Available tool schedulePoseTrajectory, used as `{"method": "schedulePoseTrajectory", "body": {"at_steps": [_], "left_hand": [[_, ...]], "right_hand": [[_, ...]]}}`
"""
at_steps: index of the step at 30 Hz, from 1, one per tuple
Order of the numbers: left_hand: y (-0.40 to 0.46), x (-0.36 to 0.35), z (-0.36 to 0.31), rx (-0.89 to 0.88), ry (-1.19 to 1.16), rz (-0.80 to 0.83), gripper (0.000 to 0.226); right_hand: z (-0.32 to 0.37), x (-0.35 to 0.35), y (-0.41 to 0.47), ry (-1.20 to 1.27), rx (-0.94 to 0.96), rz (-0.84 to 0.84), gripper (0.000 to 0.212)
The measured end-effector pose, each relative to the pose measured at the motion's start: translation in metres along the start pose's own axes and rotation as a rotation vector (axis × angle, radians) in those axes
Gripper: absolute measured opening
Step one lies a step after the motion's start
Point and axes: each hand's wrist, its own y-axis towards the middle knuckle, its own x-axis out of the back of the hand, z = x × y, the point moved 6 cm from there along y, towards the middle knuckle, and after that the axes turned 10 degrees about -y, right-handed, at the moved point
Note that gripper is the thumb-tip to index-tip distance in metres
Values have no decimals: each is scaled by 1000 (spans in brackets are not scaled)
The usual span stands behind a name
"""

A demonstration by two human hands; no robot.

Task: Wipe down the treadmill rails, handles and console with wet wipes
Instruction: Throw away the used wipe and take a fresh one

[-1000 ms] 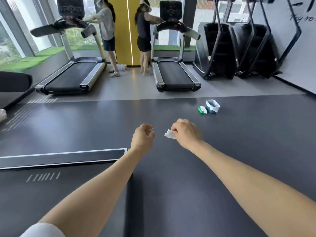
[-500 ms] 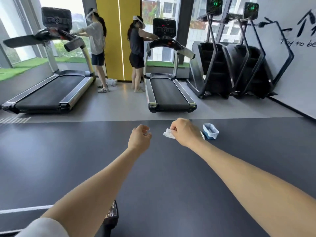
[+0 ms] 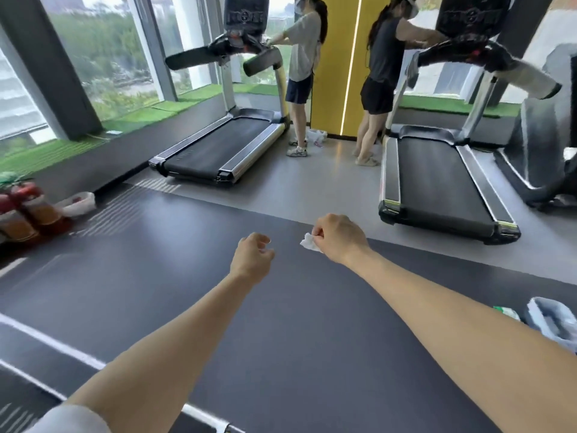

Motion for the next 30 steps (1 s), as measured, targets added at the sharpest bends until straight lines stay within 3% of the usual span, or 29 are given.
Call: {"method": "schedulePoseTrajectory", "body": {"at_steps": [12, 22, 30], "left_hand": [[231, 133, 55, 196, -14, -381, 30], [447, 288, 97, 260, -129, -495, 28], [582, 408, 141, 293, -98, -586, 24]], "right_hand": [[153, -61, 304, 131, 398, 26, 28], [320, -77, 537, 107, 504, 37, 20], [467, -116, 692, 117, 653, 102, 29]]}}
